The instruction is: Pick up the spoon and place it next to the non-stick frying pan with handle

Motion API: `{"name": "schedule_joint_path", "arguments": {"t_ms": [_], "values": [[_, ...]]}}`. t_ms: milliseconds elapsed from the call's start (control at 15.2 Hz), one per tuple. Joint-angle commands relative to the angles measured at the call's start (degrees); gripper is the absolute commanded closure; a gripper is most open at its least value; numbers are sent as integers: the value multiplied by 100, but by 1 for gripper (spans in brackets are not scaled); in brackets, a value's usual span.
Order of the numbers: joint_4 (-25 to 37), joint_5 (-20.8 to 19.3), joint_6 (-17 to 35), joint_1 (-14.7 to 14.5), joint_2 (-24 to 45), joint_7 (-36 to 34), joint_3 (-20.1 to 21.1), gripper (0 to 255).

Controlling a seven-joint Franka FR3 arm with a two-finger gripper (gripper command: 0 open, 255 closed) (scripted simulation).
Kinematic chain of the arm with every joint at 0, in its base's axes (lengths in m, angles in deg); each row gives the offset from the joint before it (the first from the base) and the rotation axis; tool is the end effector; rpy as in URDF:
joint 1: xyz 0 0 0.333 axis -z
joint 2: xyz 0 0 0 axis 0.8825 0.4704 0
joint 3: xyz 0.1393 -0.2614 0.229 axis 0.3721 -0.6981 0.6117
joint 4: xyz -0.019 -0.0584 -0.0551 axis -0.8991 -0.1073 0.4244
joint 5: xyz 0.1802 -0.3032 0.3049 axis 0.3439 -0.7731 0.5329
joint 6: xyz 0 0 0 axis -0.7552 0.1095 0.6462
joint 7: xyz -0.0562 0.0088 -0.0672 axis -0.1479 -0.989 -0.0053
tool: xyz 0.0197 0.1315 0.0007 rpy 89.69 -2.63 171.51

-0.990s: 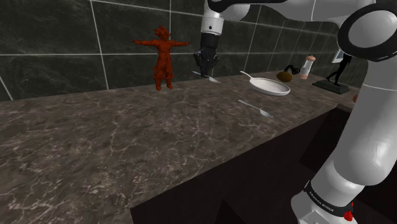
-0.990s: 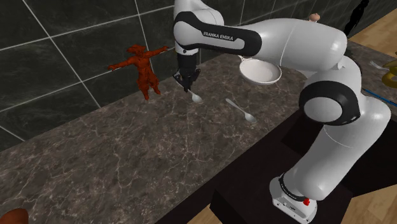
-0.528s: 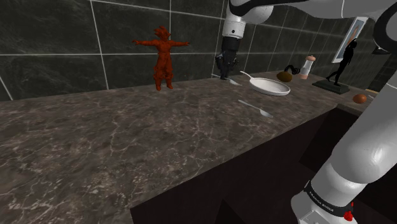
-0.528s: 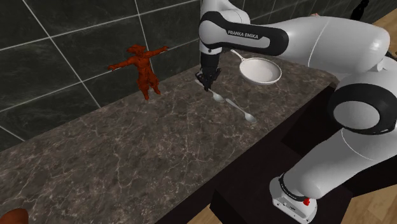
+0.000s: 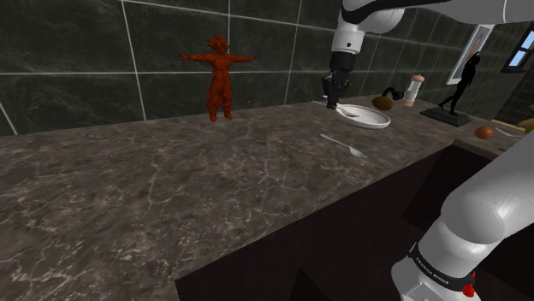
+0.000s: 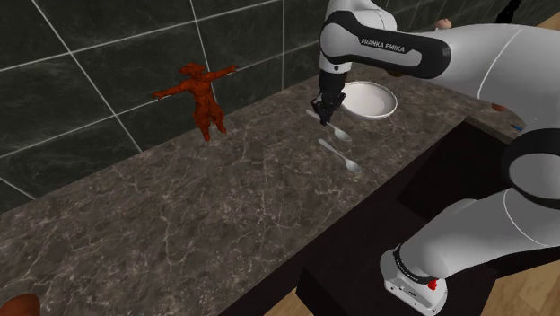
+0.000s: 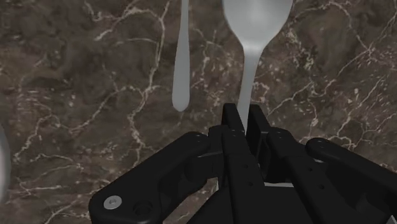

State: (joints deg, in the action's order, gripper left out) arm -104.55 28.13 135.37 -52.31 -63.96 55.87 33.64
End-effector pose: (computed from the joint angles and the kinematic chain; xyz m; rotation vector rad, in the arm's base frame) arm 0.5357 -0.0589 0.5800 -2.9736 0.1484 0.2014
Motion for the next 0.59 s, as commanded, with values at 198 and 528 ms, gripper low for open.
{"name": "schedule_joint_path", "arguments": {"t_ms": [198,528], "values": [[-596,-198,-67,264,-580,609,-380,255],[-942,-479,-189,537,-987,1222,-800,255]]}}
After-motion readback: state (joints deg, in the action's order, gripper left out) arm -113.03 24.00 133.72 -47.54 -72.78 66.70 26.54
